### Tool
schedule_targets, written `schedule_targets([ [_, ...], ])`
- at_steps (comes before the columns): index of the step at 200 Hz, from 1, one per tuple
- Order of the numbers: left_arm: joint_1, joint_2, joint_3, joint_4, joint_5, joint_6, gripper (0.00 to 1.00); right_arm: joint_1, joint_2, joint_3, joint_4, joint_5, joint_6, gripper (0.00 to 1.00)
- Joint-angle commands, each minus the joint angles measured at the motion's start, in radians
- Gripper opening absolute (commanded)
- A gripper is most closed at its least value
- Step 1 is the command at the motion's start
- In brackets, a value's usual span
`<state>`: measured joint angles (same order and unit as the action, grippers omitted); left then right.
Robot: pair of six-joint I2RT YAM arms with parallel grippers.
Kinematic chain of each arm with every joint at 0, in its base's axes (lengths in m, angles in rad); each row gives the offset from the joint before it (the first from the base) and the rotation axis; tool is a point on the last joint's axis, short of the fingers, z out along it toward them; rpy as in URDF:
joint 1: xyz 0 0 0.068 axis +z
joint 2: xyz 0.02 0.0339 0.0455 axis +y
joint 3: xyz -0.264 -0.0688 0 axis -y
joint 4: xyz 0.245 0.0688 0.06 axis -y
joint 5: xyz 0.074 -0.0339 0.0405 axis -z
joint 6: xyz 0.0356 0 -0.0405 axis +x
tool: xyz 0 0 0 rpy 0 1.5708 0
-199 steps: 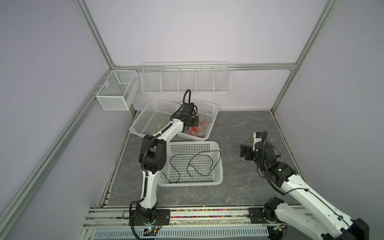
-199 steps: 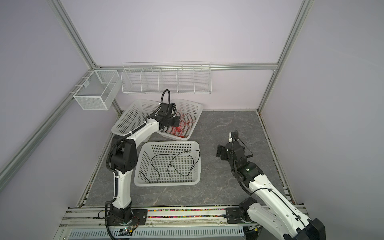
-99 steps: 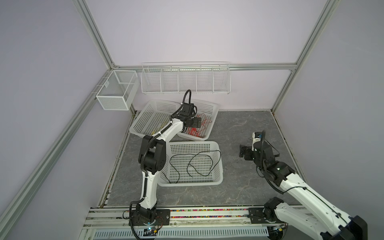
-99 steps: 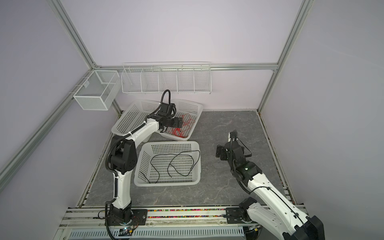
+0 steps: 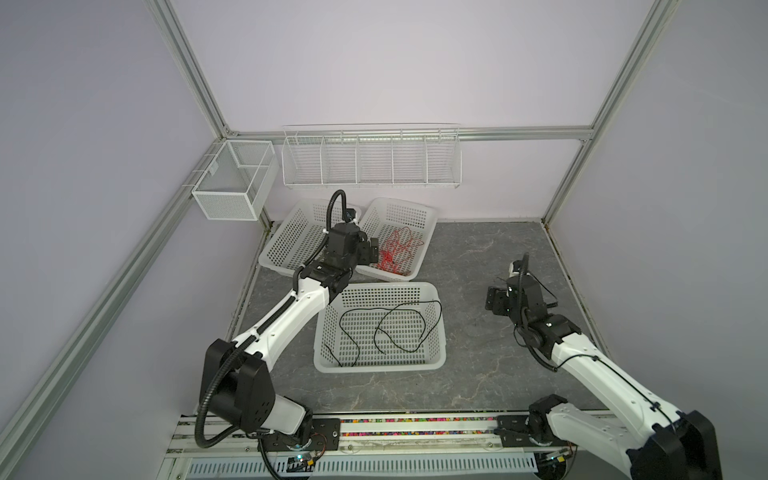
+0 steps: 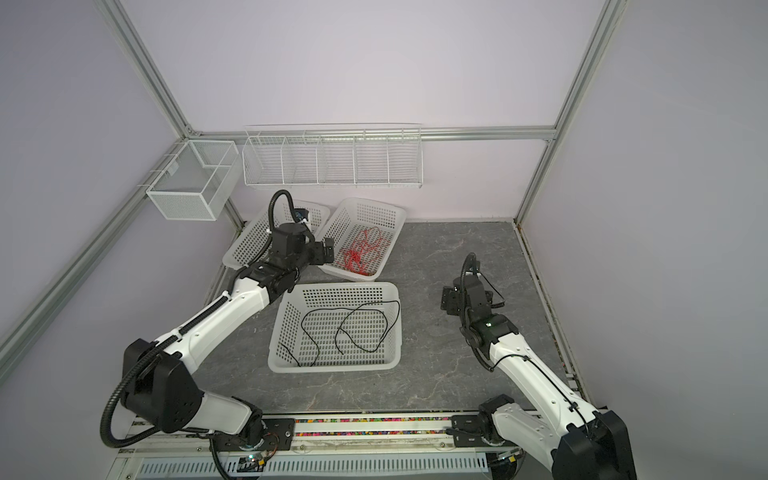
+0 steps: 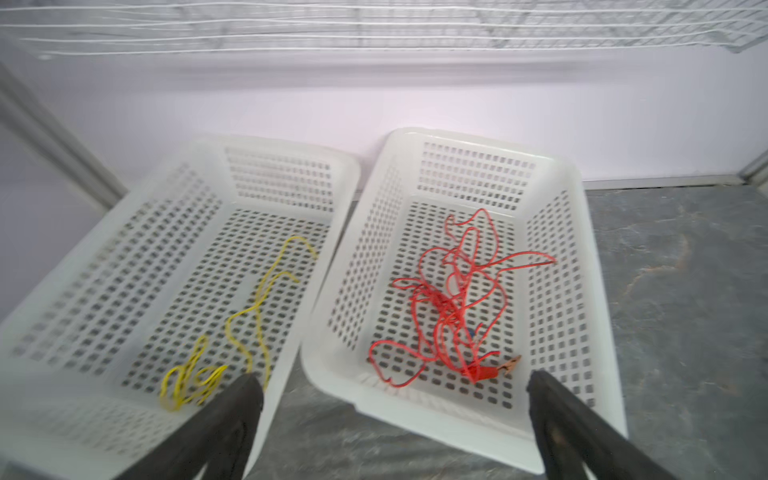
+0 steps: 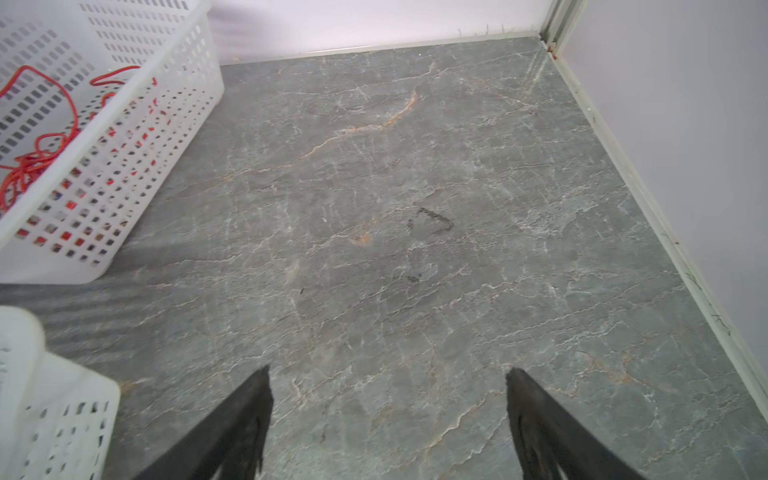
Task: Untangle the cables
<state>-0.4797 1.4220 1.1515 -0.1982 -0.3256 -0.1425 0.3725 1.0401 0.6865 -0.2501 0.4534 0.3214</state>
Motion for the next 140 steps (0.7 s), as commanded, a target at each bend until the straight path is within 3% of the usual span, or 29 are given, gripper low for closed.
schedule_targets([
  [1, 0.015, -0.088, -0.114, 0.057, -0.204, 0.012, 0.99, -0.034, 0.030, -0.028, 0.047, 0.032, -0.048, 0.89],
  [44, 0.090, -0.209, -0.310, 0.100, -0.334, 0.017, 0.99, -0.091, 0.096, -0.083, 0.221, 0.168, -0.158, 0.89],
  [75, 0.173, -0.257, -0.507, 0.267, -0.280, -0.008, 0.99, -0.161, 0.167, -0.221, 0.576, 0.215, -0.219, 0.89],
  [93, 0.221, -0.260, -0.573, 0.331, -0.283, -0.012, 0.99, -0.219, 0.225, -0.276, 0.733, 0.199, -0.229, 0.89],
  [118, 0.245, -0.246, -0.662, 0.513, -0.296, 0.082, 0.99, -0.226, 0.290, -0.318, 0.946, 0.143, -0.309, 0.89],
  [132, 0.269, -0.229, -0.687, 0.589, -0.254, 0.081, 0.99, -0.233, 0.346, -0.352, 1.118, 0.118, -0.345, 0.89],
  [140, 0.282, -0.216, -0.694, 0.618, -0.228, 0.069, 0.99, -0.244, 0.380, -0.349, 1.129, 0.089, -0.337, 0.89],
])
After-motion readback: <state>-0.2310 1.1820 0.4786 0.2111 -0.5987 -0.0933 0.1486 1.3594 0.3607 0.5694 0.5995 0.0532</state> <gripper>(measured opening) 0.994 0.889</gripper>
